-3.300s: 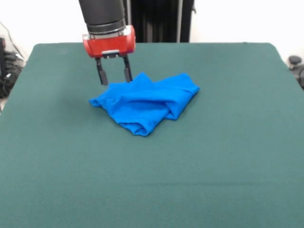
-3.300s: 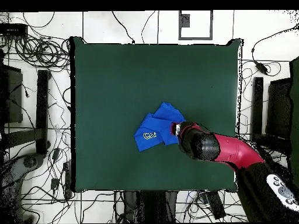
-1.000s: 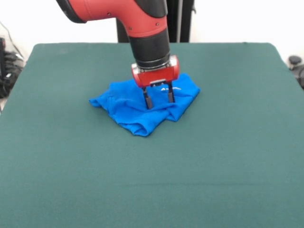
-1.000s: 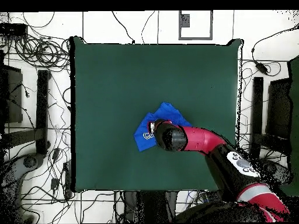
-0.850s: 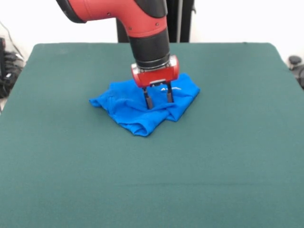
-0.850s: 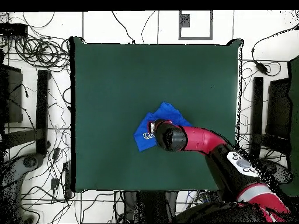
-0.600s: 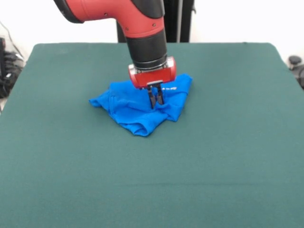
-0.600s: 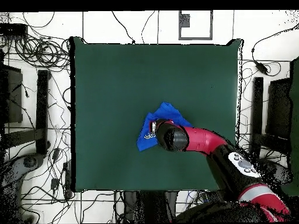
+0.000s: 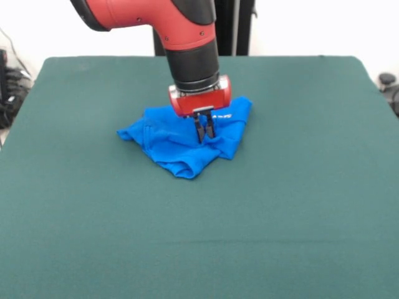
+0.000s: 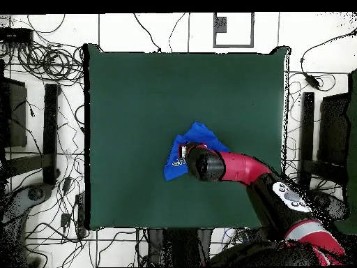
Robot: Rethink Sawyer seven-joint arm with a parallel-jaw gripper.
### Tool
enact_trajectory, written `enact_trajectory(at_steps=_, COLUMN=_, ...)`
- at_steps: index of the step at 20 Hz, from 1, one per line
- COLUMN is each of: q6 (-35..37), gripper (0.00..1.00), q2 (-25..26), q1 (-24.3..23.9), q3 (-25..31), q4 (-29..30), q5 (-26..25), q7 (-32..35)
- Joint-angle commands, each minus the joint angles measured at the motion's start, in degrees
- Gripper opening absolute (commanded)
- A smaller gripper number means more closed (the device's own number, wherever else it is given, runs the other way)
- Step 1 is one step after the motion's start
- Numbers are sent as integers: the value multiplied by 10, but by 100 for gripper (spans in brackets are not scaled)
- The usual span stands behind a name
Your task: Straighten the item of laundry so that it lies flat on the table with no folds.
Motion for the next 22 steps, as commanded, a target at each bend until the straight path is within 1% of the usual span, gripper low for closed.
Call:
enact_trajectory(at_steps=1, q6=-23, gripper=0, q2=20, q1=42, q3=-13, q4=-37, q5=0, q7=77)
enact_trajectory(at_steps=4, q6=-3, gripper=0, q2=-35, q1=60, q3=-24, q4=-2, q5=20, q7=104)
enact_trajectory(at_steps=7, q6=32, gripper=0, q2=-85, q1=65, q3=-22, q4=24, q5=39, q7=107)
enact_trajectory(at_steps=10, q6=57, gripper=0, q2=-111, q1=62, q3=-18, q4=35, q5=51, q7=99)
enact_trajectory(at_steps=15, q6=63, gripper=0, q2=-123, q1=51, q3=-8, q4=49, q5=63, q7=90)
enact_trajectory(at_steps=18, q6=51, gripper=0, q2=-106, q1=55, q3=-9, q4=41, q5=65, q7=88)
enact_trajectory(at_steps=22, q6=24, gripper=0, q2=-80, q1=71, q3=-17, q4=28, q5=63, q7=97)
